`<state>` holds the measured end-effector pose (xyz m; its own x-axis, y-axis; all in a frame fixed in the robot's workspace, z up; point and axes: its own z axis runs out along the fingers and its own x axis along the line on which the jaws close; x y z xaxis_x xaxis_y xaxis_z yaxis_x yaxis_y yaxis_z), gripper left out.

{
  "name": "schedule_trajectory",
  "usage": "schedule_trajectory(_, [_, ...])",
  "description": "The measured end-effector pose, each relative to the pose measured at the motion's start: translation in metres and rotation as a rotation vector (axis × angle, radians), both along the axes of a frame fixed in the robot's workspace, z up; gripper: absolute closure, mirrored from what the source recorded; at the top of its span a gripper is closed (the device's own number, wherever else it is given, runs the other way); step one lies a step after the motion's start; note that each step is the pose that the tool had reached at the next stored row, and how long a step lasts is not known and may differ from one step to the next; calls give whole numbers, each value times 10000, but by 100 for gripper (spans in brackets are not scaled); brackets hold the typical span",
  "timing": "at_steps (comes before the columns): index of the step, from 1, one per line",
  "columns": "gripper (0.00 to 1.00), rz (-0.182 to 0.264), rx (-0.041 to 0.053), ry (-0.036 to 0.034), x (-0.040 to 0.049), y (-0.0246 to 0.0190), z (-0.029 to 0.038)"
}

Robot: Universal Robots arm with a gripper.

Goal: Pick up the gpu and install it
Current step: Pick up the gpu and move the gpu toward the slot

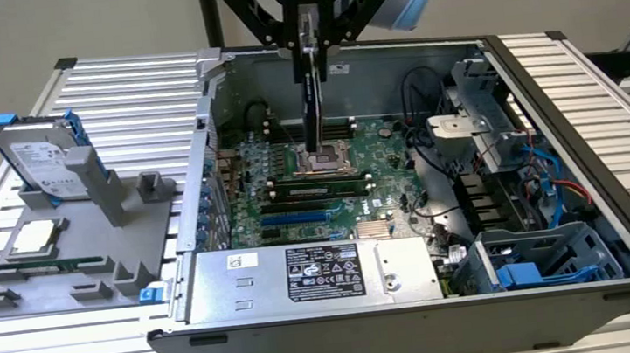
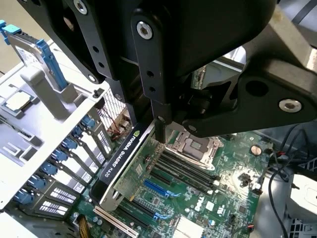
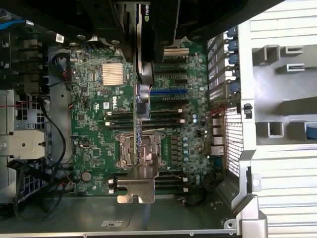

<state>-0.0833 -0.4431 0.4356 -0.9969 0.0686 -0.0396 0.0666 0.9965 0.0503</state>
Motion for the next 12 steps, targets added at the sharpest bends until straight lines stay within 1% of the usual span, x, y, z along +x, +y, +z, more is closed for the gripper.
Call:
schedule_trajectory(4, [100,0,0,0,45,0,0])
schedule_trajectory(12, [100,-1,1,0,48,0,0])
